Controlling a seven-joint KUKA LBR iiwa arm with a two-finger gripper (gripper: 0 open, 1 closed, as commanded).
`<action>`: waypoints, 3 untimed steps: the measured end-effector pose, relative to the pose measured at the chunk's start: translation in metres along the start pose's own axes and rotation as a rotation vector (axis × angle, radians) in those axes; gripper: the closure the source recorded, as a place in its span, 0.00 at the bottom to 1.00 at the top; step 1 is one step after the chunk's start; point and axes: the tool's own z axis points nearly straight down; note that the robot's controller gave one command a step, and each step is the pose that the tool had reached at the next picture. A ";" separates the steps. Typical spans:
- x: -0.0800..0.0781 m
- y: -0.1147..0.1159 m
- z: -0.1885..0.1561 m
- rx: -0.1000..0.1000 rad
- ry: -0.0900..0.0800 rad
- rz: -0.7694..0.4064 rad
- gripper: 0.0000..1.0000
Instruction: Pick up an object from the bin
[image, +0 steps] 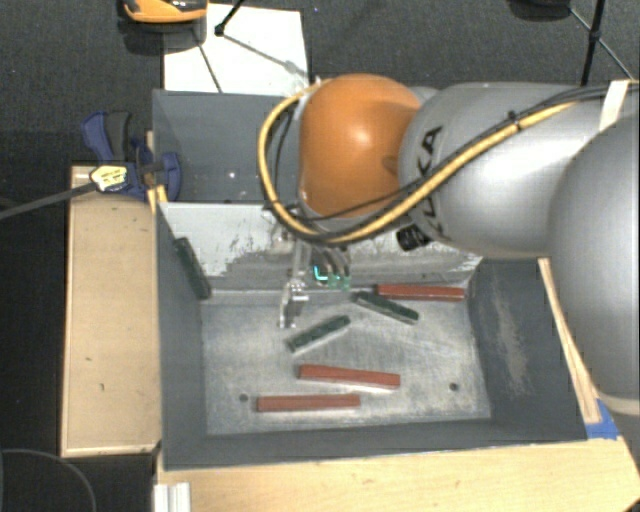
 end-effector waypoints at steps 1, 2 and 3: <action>-0.002 -0.001 -0.005 -0.001 -0.008 0.004 0.00; -0.001 -0.037 0.052 0.000 -0.010 -0.126 0.00; 0.008 -0.099 0.047 0.004 -0.006 -0.196 0.00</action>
Offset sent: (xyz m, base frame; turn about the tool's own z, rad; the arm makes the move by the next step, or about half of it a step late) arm -0.0009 -0.0862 -0.1320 -0.2959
